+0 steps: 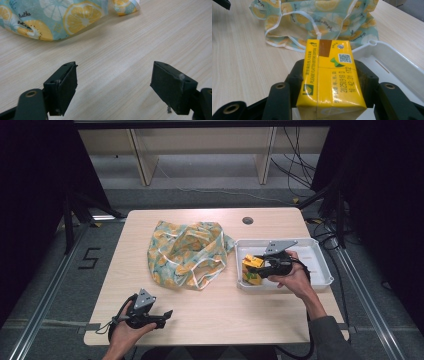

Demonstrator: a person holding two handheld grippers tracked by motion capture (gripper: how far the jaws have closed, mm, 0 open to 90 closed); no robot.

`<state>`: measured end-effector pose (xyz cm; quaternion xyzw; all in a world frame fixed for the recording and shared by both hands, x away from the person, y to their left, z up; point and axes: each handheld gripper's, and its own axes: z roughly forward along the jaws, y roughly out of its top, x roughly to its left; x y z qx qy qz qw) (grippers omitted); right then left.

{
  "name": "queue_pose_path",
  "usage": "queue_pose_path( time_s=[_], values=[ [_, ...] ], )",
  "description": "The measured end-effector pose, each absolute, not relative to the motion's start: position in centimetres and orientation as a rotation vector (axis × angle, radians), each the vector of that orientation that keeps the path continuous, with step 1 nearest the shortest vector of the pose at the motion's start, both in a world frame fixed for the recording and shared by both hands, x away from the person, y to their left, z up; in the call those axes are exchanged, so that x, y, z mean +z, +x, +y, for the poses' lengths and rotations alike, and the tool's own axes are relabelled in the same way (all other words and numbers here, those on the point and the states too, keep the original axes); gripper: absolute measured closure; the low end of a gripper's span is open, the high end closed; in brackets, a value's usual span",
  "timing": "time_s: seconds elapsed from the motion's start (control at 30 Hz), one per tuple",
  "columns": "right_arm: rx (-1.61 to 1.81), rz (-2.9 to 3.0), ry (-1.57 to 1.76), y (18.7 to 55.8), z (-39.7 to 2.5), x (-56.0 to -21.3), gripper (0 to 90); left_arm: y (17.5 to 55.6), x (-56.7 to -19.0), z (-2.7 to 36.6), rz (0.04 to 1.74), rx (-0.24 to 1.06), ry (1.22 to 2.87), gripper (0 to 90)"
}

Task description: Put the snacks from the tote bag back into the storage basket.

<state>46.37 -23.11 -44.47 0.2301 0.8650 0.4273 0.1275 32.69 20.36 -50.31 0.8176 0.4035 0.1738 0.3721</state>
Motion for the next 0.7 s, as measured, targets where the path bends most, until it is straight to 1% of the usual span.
queue_pose_path(
  time_s=[0.2,0.4,0.6,0.63,0.7],
  values=[
    [1.248,2.524,0.621,46.2,-23.5,-44.7,50.9,32.7,-50.4,20.2,1.039,0.456,2.077,20.7],
    [1.227,2.515,0.637,45.7,-23.9,-44.9,50.5,32.7,-50.4,20.2,1.045,0.439,2.080,20.7],
    [1.229,2.510,0.645,45.4,-23.9,-44.9,49.7,32.7,-50.5,20.2,1.051,0.451,2.075,20.7],
    [1.229,2.506,0.661,45.3,-23.8,-44.9,48.5,32.7,-50.5,20.2,1.049,0.451,2.075,20.7],
    [1.240,2.494,0.706,45.2,-23.7,-44.7,41.5,32.7,-50.5,20.2,1.048,0.453,2.077,20.7]
  ],
)
